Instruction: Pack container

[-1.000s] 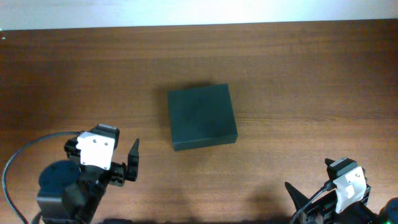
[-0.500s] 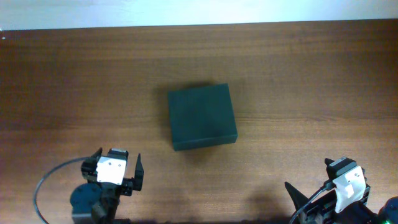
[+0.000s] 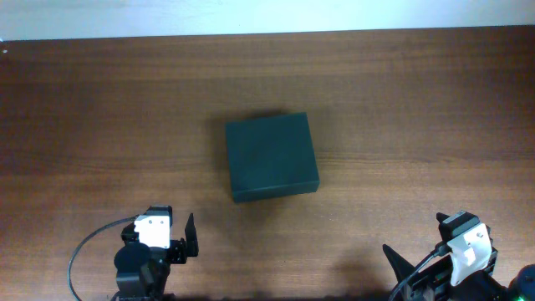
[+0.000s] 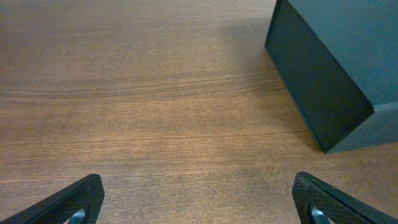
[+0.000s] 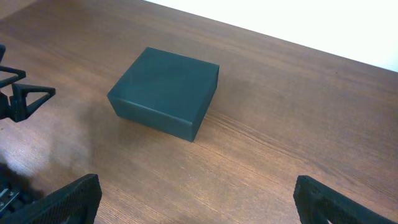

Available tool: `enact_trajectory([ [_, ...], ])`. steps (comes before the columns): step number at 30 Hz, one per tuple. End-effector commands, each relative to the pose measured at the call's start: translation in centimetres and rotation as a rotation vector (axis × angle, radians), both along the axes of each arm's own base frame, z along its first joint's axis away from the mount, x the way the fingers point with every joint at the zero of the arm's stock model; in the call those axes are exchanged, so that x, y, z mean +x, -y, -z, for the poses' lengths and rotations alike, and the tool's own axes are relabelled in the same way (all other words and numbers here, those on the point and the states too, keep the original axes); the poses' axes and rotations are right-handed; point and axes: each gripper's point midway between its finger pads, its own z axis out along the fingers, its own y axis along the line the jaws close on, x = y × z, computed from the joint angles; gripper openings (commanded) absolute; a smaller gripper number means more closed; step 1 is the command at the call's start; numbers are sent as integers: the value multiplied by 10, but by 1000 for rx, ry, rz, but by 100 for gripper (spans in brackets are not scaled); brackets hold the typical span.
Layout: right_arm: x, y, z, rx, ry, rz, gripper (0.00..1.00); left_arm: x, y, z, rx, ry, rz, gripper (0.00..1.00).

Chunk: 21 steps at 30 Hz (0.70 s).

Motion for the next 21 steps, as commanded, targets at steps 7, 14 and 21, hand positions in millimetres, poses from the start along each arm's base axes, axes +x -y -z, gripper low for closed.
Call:
enact_trajectory([
  [7,-1,0,-1,-1,7,-4,99,1,-9,4,-18,13,-70,99],
  [14,-1,0,-1,-1,7,-4,99,0,-9,5,-18,9,-71,99],
  [21,-1,0,-1,-1,7,-4,99,0,-9,5,-18,10,-71,99],
])
